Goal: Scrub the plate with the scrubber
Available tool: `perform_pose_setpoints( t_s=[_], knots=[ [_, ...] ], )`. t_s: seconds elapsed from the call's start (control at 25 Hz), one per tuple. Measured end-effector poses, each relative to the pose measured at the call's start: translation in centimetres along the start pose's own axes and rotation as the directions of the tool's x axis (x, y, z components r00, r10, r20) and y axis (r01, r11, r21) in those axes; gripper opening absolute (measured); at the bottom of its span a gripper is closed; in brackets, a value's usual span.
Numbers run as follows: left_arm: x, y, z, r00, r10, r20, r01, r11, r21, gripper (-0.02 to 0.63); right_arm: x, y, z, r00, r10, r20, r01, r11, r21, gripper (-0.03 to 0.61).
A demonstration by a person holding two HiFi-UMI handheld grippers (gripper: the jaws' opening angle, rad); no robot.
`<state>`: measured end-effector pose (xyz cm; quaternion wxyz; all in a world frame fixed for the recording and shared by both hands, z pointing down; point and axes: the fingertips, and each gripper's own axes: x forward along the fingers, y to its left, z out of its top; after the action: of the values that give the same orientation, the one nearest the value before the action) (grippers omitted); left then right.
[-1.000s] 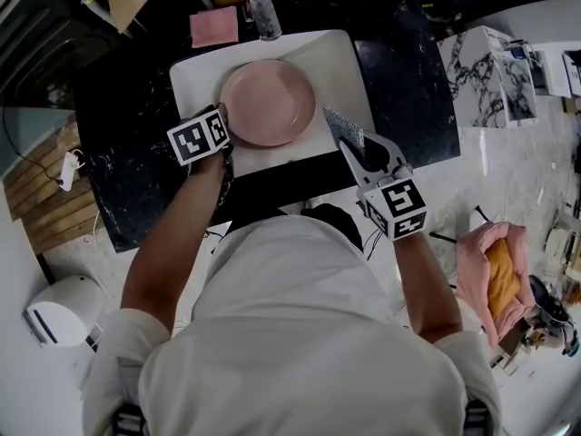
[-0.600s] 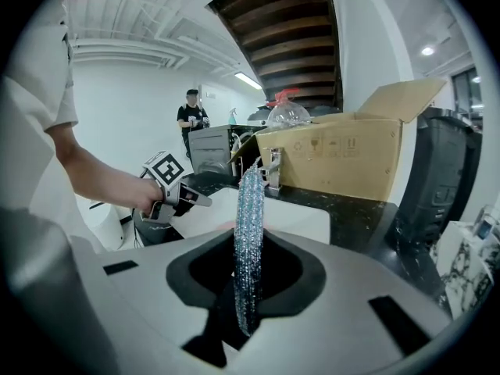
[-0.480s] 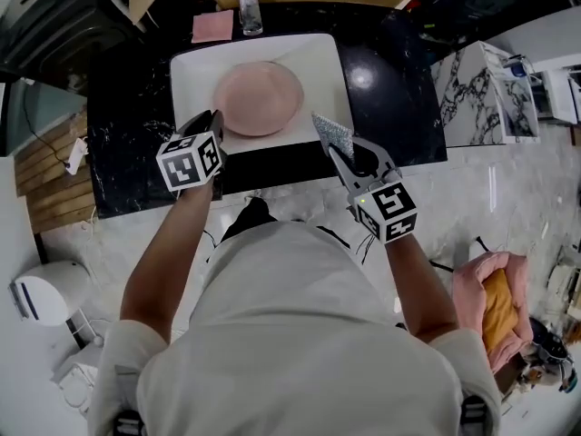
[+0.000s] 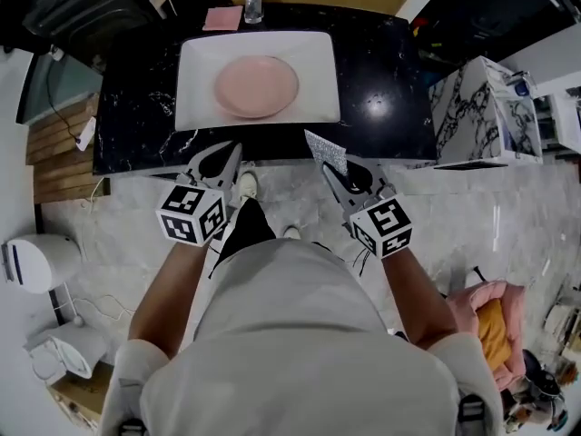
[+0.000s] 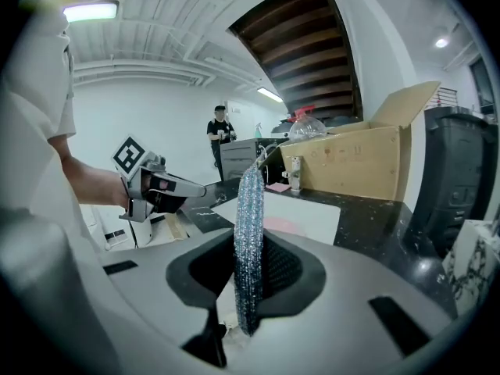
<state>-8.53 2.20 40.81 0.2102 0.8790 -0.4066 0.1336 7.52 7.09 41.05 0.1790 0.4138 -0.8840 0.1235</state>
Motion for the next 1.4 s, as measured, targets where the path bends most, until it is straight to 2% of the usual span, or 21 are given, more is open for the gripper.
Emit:
perform_pose_setpoints(
  t_s=[0.2, 0.4, 0.72, 0.92, 1.4],
  knots=[
    [-3.0, -5.1, -1.9, 0.999, -0.049, 0.007, 0.049, 0.999, -0.009, -0.005, -3.2, 1.6, -1.5, 0.999, 0.032, 0.02, -0.032, 0.999, 0.011, 0.08],
    [-4.3, -7.7, -3.8, 0.998, -0.066, -0.008, 0.066, 0.998, 0.002, -0.006, -5.2, 2.2, -2.7, 0.999, 0.047, 0.019, -0.047, 0.999, 0.011, 0.08],
    [-4.5, -8.9, -4.4, 0.998, -0.062, -0.033, 0.063, 0.997, 0.043, -0.005, -6.5, 2.2, -2.7, 0.999, 0.04, 0.032, -0.04, 0.999, 0.003, 0.08],
    [-4.8, -9.4, -4.5, 0.997, -0.069, -0.03, 0.069, 0.998, 0.012, -0.005, -7.1, 2.3, -2.7, 0.998, 0.046, 0.04, -0.046, 0.999, 0.009, 0.08],
    [-5.5, -10.8, -5.4, 0.996, -0.085, -0.027, 0.085, 0.996, 0.016, -0.005, -8.1, 2.9, -2.7, 0.997, 0.05, 0.055, -0.051, 0.999, 0.005, 0.08]
  ],
)
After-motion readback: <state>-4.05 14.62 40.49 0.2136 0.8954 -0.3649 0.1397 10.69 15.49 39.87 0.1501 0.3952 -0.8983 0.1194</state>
